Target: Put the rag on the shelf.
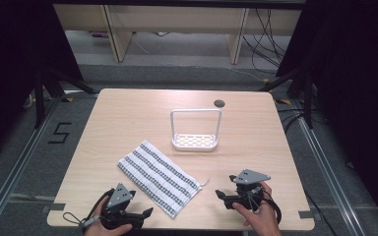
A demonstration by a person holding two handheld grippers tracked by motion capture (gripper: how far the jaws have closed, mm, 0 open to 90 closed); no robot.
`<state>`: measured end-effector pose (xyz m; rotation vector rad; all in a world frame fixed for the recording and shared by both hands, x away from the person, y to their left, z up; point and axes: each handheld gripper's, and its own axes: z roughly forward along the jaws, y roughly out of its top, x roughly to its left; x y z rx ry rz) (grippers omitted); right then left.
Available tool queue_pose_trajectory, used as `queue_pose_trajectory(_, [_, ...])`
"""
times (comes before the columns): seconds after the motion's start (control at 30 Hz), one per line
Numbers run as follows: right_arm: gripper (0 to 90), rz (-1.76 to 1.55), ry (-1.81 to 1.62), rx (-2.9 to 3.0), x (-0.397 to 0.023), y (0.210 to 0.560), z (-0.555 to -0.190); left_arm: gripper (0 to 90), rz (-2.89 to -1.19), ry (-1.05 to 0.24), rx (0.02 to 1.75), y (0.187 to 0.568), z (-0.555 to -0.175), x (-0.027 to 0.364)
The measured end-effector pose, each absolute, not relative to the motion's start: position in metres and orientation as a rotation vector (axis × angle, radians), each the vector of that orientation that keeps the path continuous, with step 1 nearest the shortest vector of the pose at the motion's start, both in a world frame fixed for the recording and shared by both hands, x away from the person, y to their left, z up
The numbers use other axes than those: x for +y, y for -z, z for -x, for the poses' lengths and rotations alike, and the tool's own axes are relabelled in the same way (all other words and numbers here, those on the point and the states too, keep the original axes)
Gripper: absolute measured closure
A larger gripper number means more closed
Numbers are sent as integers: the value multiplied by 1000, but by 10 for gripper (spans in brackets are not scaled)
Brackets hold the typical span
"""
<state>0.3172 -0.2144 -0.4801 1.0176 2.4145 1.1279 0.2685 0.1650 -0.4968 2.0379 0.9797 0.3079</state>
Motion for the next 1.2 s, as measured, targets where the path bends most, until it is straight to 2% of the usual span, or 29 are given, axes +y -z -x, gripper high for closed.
queue_pose_trajectory(0.17, [302,-964,-1117,2428,-205,479,-322,154,-2082,-306,926,495,-268,155])
queue_pose_trajectory(0.57, [344,-857,-1085,2527,-171,482,-333,182,-2108,-206,842,493,-266,121])
queue_pose_trajectory(0.7, [349,-832,-1058,2557,-166,484,-338,220,-2093,-187,832,495,-264,111])
queue_pose_trajectory(0.93, [354,-864,-1057,2566,-159,487,-343,293,-2189,-193,770,497,-267,98])
queue_pose_trajectory(1.2, [384,-821,-1012,2606,-147,492,-350,366,-2217,-182,765,501,-271,90])
